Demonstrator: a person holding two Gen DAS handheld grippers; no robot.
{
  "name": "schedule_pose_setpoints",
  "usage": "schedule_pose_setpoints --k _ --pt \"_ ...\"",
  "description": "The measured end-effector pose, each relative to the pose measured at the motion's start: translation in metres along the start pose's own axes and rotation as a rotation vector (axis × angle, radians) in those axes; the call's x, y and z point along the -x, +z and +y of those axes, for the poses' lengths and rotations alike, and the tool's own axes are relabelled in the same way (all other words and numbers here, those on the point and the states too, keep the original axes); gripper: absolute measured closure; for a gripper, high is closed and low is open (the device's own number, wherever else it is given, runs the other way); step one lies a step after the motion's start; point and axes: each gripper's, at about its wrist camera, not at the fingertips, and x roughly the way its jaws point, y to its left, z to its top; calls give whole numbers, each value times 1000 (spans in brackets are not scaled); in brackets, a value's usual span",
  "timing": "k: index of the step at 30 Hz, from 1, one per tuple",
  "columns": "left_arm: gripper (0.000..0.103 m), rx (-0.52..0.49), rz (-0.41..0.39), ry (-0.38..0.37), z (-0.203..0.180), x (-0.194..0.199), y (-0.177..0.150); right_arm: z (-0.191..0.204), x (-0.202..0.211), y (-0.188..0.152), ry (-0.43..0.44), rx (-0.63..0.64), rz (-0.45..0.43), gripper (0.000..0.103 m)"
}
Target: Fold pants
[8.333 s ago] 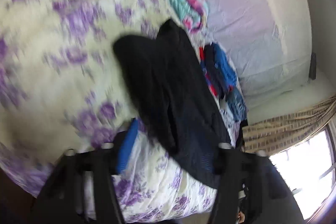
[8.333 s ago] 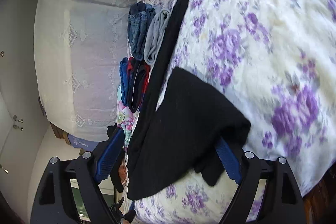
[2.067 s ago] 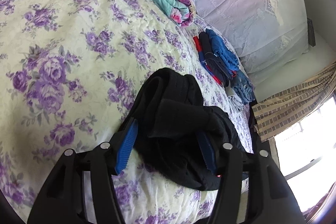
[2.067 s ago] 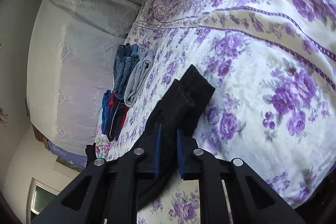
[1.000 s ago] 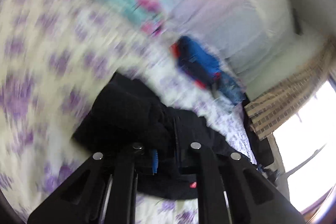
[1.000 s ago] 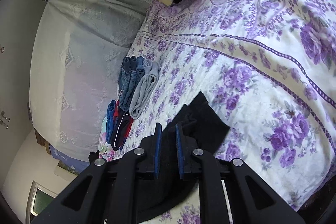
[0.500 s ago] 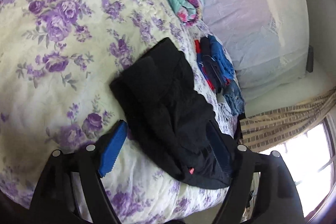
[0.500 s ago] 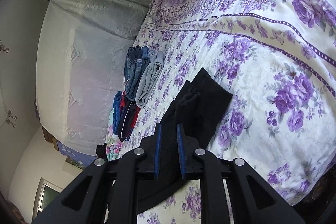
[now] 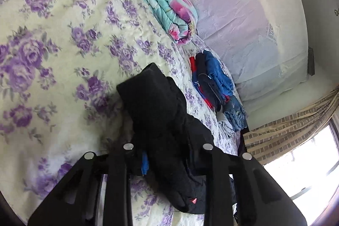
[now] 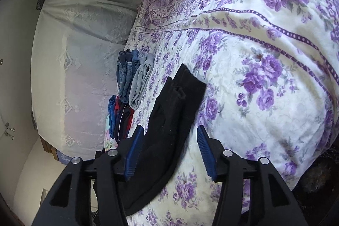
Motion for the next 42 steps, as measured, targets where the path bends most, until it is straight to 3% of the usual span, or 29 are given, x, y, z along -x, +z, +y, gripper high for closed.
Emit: schedule_pose_setpoints --k 10,14,16,17,21,25,28,31,32,34,35,36,38,39,40,42 --pt "78 42 -4 12 15 9 6 -6 -35 4 -30 -29 46 50" --pt "78 48 -5 12 18 6 7 6 -53 9 -55 18 54 47" --pt "78 23 -17 20 12 6 9 22 -63 8 -74 100 60 62" --pt "78 -2 -28 32 6 6 12 30 -68 9 -71 131 57 85" --pt "78 -48 -68 14 -16 8 24 72 -70 37 12 211 -18 89" --pt "78 -164 -165 -18 -49 30 23 109 -57 52 89 301 -79 89" --pt "77 -163 -158 -2 -41 34 9 77 -58 53 20 259 -57 89" --pt "77 -18 -13 40 13 14 -11 18 -70 48 -96 155 32 89" --pt "75 13 15 67 34 8 -20 3 -72 46 -106 124 62 90" --pt "73 19 5 18 42 12 -23 -4 -60 46 -69 98 55 86" --pt "66 14 1 15 39 16 -23 0 -51 47 -88 96 30 80" --pt "59 6 -7 25 35 20 -22 6 -38 49 -97 104 -17 65" --pt "33 -31 -54 73 26 32 -20 18 -15 54 -139 126 -112 60" --pt "28 -52 -75 105 22 38 -20 30 -6 53 -165 159 -151 60" --pt "19 -71 -92 137 20 44 -20 43 -4 50 -156 200 -154 60" --pt "15 -98 -140 189 15 59 -23 84 -20 31 -71 303 -66 56"
